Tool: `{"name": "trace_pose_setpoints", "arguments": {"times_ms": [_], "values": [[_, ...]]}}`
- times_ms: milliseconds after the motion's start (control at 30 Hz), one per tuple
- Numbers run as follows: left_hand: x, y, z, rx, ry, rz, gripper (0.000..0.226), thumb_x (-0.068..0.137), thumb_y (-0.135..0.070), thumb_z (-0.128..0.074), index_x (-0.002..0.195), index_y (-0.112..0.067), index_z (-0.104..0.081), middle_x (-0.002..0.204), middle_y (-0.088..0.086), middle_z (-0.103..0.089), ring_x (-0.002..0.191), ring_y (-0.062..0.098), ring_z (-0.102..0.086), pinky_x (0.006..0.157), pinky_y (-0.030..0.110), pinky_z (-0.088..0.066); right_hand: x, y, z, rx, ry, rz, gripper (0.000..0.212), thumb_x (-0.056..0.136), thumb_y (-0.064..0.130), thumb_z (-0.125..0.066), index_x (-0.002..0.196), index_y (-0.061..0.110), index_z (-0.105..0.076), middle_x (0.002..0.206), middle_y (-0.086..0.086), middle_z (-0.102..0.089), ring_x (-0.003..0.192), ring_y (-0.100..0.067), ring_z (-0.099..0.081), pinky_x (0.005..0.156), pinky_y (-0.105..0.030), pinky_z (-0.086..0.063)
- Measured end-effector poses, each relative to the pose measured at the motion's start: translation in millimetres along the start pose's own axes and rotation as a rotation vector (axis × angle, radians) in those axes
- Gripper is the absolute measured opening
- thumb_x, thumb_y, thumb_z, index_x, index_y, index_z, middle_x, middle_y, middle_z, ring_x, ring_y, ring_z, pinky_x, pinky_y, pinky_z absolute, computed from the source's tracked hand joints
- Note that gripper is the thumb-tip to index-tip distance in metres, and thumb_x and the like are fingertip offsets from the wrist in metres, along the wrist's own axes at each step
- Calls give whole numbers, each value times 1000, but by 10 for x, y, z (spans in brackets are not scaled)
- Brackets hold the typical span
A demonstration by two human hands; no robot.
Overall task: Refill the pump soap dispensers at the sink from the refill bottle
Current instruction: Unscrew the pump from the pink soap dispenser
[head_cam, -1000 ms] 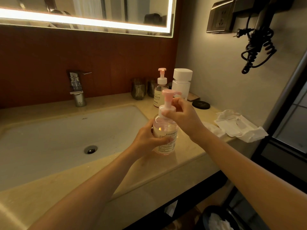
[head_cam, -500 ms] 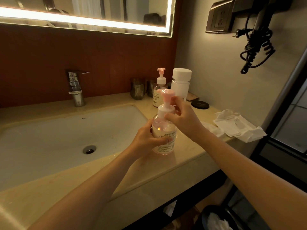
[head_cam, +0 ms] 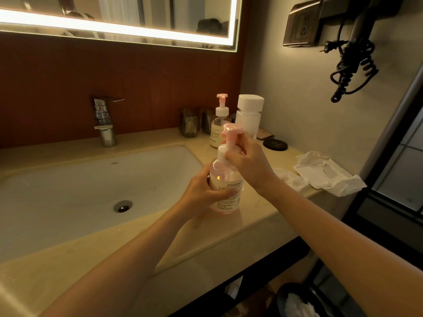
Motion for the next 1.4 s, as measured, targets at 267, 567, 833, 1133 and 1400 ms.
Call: {"name": "trace_pose_setpoints", "arguments": {"times_ms": [267,567,833,1133,1400], "values": [[-6,-8,-2,-10,5,-4,76,54,-40,-82,122,-29,-49,109,-5,-66,100,12,-63,88,41,-53,7,-40,39,-122,-116,1,52,78,26,-71,122,12,-47,114,-3,-53,100,-11,-50,78,-15,-43],[1,-1,0,-14,9,1,62,61,-31,-83,112,-39,-49,109,-6,-66,100,11,-63,86,35,-52,18,-54,13,-106,-89,-34,68,76,36,-70,134,20,-39,126,-3,-47,114,-16,-47,94,-30,-44],[-16,-13,-9,-25,2,-6,72,52,-42,-81,115,-38,-49,108,-6,-66,99,10,-64,86,37,-54,-5,-17,0,-1,45,-77,37,87,12,-55,123,12,-48,111,-6,-56,100,-17,-52,91,-33,-46],[-21,-34,-11,-26,-9,-2,68,52,-41,-82,113,-37,-51,107,-6,-66,98,11,-64,87,39,-54,-22,-27,52,-78,-62,8,45,80,26,-68,119,9,-54,112,-3,-61,94,-9,-53,71,-11,-44],[1,-52,-14,-21,10,0,69,66,-19,-82,122,-32,-45,113,-8,-61,104,11,-58,84,27,-51,135,104,710,318,-371,-28,19,86,28,-62,104,21,-59,92,9,-62,86,-7,-61,75,-19,-53]]}}
Point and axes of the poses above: each hand's wrist, its own x-axis towards the middle knuckle, its own z-axis out of the back of the hand, y = z × x, the point moved 4 cm from there along x, towards the middle knuckle
